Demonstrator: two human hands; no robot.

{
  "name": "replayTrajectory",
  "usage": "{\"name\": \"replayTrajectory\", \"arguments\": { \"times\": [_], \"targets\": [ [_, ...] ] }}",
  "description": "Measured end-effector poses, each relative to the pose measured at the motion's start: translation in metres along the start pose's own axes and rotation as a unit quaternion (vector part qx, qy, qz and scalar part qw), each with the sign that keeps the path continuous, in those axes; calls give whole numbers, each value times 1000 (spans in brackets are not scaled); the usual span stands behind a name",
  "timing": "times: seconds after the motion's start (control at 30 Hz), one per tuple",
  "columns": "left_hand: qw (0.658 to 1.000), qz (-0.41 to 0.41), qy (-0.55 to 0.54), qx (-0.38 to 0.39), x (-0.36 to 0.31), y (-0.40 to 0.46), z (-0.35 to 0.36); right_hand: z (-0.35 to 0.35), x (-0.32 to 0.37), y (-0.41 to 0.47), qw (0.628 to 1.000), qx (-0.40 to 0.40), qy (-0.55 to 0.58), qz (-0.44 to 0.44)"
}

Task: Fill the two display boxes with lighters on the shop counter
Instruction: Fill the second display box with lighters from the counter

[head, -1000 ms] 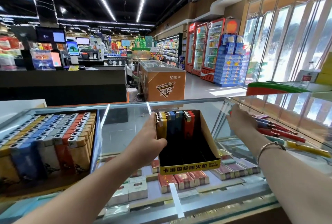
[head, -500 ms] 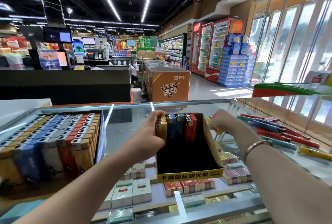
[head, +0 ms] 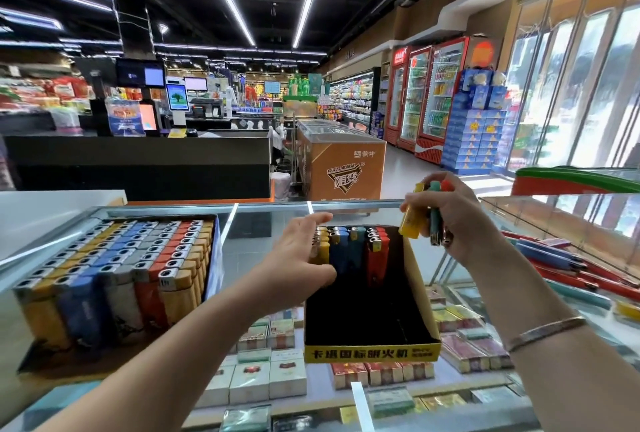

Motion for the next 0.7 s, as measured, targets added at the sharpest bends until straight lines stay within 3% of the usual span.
{"name": "replayTrajectory", "arguments": {
  "times": [0.1,0.23,0.47,0.57,0.7],
  "targets": [
    [995,68,54,-40,-8,-6,-3,8,10,-8,996,12,74,-44],
    [972,171,110,-118,-23,-15,-6,31,13,-22,986,90,121,-66],
    [980,152,-79,-105,-35,-22,-4,67,10,-44,973,182,-1,-140],
    [972,137,-179,-72,-35,-22,-4,74,12,-51,963,180,-53,-194],
    [966,129,-214,-69,-35,-21,-8,73,15,-52,960,163,-68,-219]
  ]
}}
Point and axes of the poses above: each hand's wrist, its own y-axis towards the middle knuckle, its own z-axis out of the palm, x = y × z, the point moved 2 cm from there along y, towards the middle knuckle, and after that the axes turned 7 degrees about -y, right-handed, at the moved point
